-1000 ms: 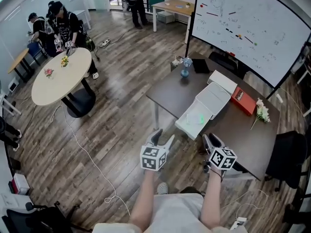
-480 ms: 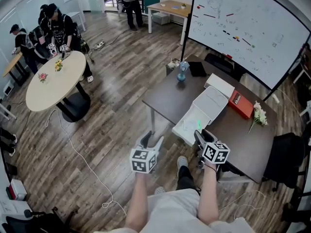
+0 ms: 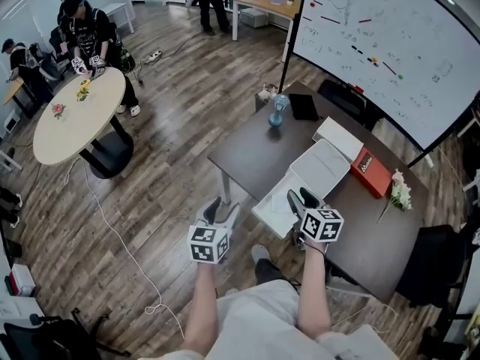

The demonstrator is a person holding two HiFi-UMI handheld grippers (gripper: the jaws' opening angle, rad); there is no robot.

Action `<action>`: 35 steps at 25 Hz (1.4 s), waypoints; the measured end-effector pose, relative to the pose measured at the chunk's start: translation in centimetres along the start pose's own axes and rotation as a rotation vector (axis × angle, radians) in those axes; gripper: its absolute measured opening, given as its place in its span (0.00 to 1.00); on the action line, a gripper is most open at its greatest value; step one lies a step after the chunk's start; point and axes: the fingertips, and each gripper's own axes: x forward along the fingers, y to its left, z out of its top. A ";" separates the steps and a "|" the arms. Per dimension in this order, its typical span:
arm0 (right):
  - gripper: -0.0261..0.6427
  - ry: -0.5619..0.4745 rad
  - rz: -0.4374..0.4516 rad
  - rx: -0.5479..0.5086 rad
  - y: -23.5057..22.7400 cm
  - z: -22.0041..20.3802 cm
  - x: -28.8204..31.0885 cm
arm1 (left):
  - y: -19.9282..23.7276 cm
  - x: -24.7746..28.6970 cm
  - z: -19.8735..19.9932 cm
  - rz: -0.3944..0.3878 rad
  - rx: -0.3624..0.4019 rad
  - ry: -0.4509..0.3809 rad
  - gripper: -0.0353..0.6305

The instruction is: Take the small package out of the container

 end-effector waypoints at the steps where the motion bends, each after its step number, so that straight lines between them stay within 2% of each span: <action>1: 0.32 0.014 0.012 -0.015 -0.5 0.3 0.8 | -0.1 0.9 0.1 0.004 -0.001 0.004 0.40; 4: 0.32 0.078 0.062 -0.099 -1.6 0.8 3.2 | -0.7 3.7 0.3 0.011 -0.003 0.017 0.40; 7: 0.33 0.152 0.104 -0.263 -2.4 0.3 5.4 | -1.4 5.8 0.3 0.019 0.000 0.027 0.40; 14: 0.34 0.383 0.300 -0.524 -4.5 -4.0 8.4 | -2.6 8.3 -1.1 0.068 -0.006 0.058 0.40; 19: 0.37 0.493 0.415 -0.546 -5.2 -6.0 9.9 | -1.7 8.3 -4.4 0.118 -0.064 0.109 0.40; 25: 0.40 0.616 0.534 -0.623 -3.9 -8.8 11.2 | -1.2 7.5 -5.3 0.168 -0.118 0.115 0.40; 35: 0.44 0.744 0.634 -0.823 -2.8 -13.4 11.1 | 0.0 7.2 -6.4 0.257 -0.164 0.102 0.40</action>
